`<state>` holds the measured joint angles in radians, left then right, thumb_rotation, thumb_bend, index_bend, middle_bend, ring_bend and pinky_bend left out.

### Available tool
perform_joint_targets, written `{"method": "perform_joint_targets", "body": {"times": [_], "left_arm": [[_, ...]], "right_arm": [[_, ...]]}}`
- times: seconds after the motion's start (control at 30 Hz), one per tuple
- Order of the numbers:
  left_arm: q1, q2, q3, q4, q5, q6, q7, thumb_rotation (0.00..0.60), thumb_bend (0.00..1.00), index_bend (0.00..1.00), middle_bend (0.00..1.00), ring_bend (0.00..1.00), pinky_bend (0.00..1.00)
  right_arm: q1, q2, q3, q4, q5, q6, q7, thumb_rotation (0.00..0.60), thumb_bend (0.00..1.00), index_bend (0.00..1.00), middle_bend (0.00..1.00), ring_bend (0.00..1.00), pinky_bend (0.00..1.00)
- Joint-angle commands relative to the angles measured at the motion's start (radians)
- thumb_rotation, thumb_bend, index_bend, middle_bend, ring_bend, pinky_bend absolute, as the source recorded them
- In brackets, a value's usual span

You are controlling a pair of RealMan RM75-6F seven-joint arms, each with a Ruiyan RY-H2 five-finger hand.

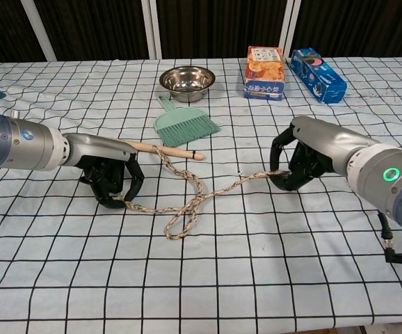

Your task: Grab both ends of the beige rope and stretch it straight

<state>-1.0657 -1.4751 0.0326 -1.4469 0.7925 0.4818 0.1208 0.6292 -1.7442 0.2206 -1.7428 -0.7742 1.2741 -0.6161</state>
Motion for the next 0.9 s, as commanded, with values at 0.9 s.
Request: {"method": "perform_joint_targets", "body": {"times": [0.9], "left_arm": [[-0.011,0.095,0.003,-0.098,-0.026,0.081,0.036,0.6,0.45,0.66,1.0,1.0,0.87]], "right_arm": [[-0.002,0.051,0.009,-0.062,-0.003,0.006,-0.011,0.6,0.4,0.62,1.0,1.0,1.0]]}}
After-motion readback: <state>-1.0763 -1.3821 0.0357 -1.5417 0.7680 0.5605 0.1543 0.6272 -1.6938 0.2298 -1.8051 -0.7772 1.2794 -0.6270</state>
